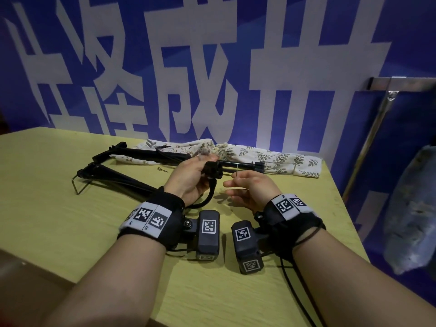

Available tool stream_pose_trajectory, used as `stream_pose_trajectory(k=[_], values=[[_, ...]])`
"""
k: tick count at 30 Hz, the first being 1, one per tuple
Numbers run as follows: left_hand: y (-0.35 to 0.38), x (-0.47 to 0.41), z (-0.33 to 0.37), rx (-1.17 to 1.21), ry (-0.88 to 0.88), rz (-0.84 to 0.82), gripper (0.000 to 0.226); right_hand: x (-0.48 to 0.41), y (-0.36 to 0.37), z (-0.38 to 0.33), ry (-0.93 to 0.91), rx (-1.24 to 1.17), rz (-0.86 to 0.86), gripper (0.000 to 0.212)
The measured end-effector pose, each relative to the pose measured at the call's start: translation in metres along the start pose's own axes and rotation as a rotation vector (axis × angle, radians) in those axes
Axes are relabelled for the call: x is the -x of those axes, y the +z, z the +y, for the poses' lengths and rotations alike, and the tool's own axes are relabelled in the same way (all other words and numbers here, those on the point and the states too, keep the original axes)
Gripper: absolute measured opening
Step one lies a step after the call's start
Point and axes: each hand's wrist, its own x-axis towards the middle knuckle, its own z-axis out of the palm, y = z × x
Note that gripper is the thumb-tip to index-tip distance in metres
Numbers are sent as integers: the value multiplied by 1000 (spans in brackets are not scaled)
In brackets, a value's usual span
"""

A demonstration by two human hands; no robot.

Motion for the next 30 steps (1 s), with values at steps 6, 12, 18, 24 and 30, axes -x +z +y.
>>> stream_pose_trajectory(k=[6, 12, 18, 24, 30], values=[[1, 0, 0, -6, 2, -8, 12, 8, 1, -1, -136, -16, -106, 14], [1, 1, 0, -30, 17, -37, 11, 12, 4, -4, -169, -40, -159, 15], [0, -1, -3, -58, 22, -58, 11, 12, 3, -4, -194, 4, -155, 13], [-2, -5, -5, -101, 24, -65, 11, 11, 3, -3, -189, 46, -145, 13], [-3, -8, -6, -105, 34, -66, 11, 11, 3, -3, -182, 21, -151, 14]])
